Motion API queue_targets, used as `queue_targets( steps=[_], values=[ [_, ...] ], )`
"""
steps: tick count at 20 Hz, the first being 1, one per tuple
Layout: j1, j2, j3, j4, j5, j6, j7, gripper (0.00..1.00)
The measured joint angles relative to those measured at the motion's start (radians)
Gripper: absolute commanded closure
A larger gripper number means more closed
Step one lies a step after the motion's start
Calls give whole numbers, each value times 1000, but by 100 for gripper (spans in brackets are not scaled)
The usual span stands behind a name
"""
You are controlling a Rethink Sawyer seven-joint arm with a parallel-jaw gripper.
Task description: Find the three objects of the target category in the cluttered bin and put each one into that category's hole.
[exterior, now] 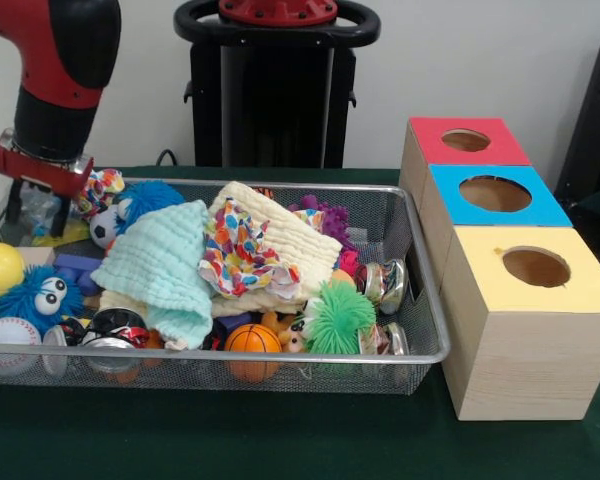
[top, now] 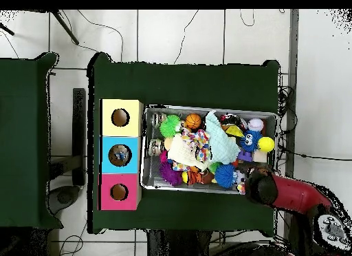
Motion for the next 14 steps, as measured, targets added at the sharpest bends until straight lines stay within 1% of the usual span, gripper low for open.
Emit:
queue_targets(
  steps=[1, 3, 4, 7, 14],
  values=[
    [-10, -27, 11, 12, 0, 27, 0, 0],
    [-20, -53, 23, 22, 0, 56, 0, 0],
    [-29, -78, 37, 31, 0, 88, 0, 0],
    [-43, -108, 58, 46, 0, 130, 0, 0],
    [-65, -116, 90, 51, -1, 142, 0, 0]
  ],
)
